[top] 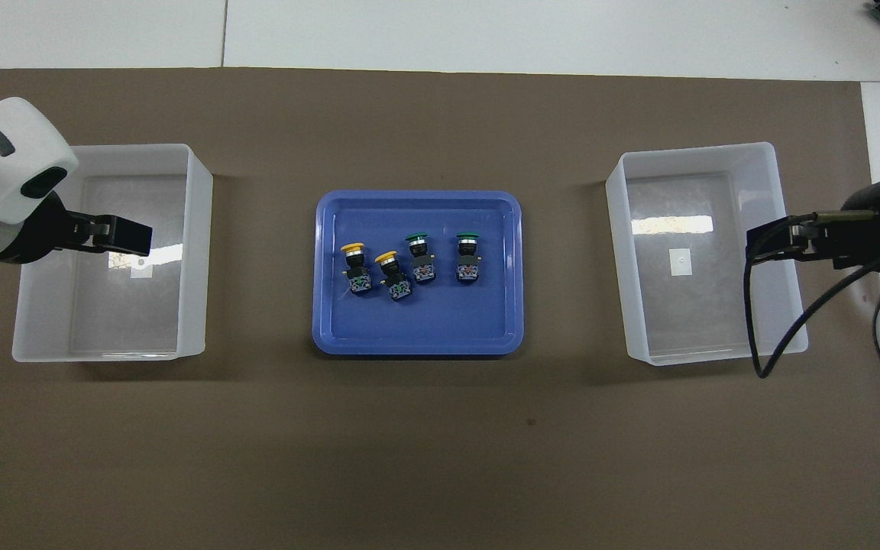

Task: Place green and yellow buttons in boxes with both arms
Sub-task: 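Move the left gripper toward the yellow buttons on the blue tray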

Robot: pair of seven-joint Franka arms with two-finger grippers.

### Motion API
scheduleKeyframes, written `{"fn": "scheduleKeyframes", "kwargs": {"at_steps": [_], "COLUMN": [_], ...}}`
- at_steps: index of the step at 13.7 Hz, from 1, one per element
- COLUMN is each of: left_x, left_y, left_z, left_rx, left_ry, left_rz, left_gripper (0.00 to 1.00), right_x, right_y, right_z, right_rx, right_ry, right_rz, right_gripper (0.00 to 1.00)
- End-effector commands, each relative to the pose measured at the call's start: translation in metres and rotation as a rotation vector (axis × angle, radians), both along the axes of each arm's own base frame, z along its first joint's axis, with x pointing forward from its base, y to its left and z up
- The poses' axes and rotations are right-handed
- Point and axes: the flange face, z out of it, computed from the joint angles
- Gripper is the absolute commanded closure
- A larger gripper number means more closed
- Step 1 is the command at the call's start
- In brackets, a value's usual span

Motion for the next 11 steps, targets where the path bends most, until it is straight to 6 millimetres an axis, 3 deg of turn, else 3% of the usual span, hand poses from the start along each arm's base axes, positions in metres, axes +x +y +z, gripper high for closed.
{"fn": "scheduleKeyframes", "kwargs": {"at_steps": [1, 8, 11], "left_x": [0.002, 0.036, 0.043], "left_y": [-0.015, -0.091, -0.098], "left_z": [-0.017, -0.094, -0.118], "left_rx": [-0.008, -0.051, -0.083], "left_ry": [-0.017, -0.042, -0.07], "left_rz": [0.014, 0.095, 0.123], "left_gripper": [0.0, 0.0, 0.0], "right_x": [-0.005, -0.005, -0.005], "right_y": [-0.003, -0.004, -0.004], "right_z": [0.004, 0.004, 0.004], "right_rx": [0.024, 0.024, 0.024], "right_ry": [0.009, 0.009, 0.009], "right_rz": [0.02, 0.018, 0.018], "right_gripper": [0.0, 0.0, 0.0]}}
